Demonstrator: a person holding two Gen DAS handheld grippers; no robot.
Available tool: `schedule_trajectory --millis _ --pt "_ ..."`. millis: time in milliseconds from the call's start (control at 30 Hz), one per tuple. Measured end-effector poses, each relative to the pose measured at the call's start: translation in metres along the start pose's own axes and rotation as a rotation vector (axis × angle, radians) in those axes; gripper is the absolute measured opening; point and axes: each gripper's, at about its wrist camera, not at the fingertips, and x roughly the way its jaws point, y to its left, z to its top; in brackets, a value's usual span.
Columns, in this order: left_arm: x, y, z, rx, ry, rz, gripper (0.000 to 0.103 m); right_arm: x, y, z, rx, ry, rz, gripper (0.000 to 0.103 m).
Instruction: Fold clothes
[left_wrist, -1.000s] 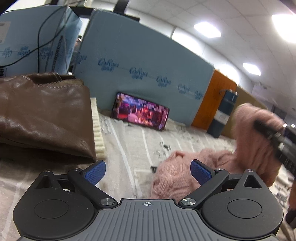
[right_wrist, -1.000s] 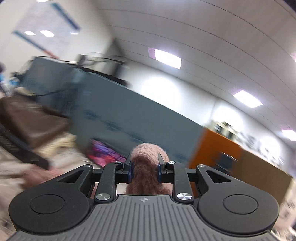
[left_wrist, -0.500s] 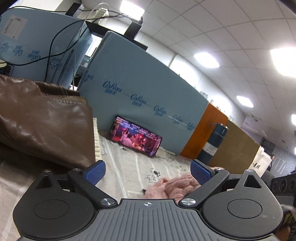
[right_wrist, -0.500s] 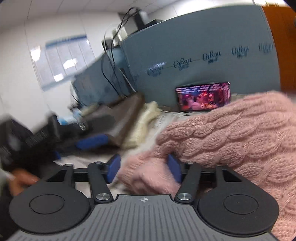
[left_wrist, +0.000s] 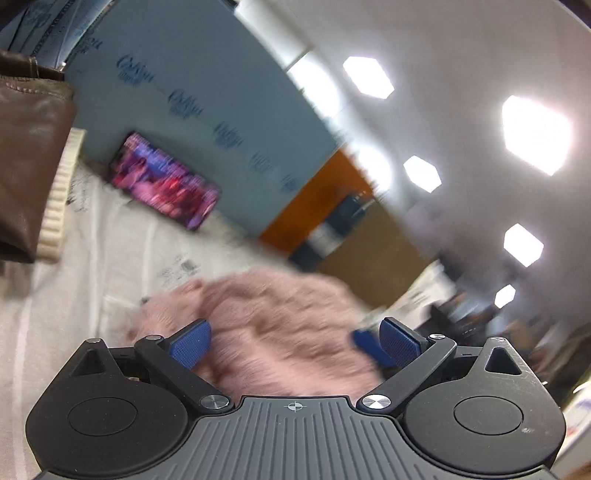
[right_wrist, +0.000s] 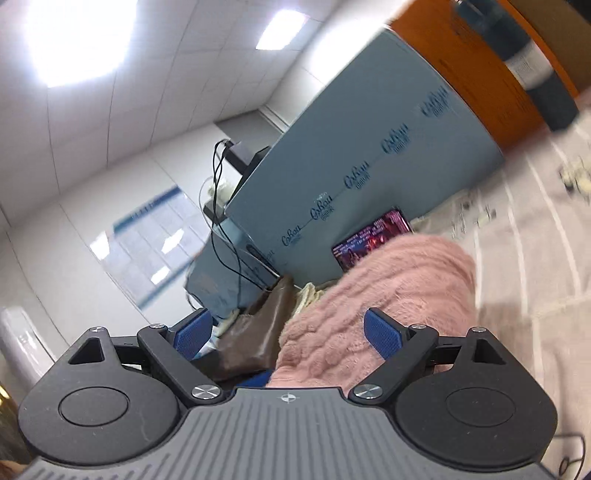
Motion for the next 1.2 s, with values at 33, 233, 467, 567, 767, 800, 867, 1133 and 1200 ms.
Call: schedule_trajectory --millis 33,233,467,567,767,800,867,1133,1200 --pt "0.004 -0.001 -0.001 -0.003 0.009 0.023 0.098 -0.001 -0.005 -0.001 0.023 -0.001 0.007 0.089" --pt "0.012 -0.019 -0.011 0.067 -0.005 0.047 0.081 0.001 -0.008 -0.002 0.011 0.015 0.013 0.09" --pt "0.019 -0.053 -0.021 0.298 -0.074 0.134 0.018 -0.002 -0.01 -0.004 0.011 -0.019 -0.005 0.092" --pt "0.0 -0.054 -0.014 0.301 -0.146 0.168 0.018 -0.008 -0.008 -0.005 0.0 -0.046 0.045 0.092" --pt "-0.021 -0.022 -0.011 0.193 -0.159 0.323 0.019 -0.003 -0.002 -0.007 -0.025 0.015 0.16 0.093" --pt "-0.021 -0.016 -0.011 0.166 -0.147 0.343 0.019 -0.001 -0.001 -0.007 -0.03 0.036 0.168 0.093" --pt "-0.018 -0.006 -0.014 0.125 -0.127 0.372 0.024 0.005 0.001 -0.009 -0.038 0.08 0.17 0.094" --pt "-0.011 0.002 -0.014 0.104 -0.117 0.405 0.053 0.026 -0.01 -0.016 -0.005 0.182 -0.032 0.096" --pt "-0.016 0.002 -0.014 0.074 -0.13 0.419 0.081 0.019 -0.01 -0.016 -0.004 0.141 -0.014 0.096"
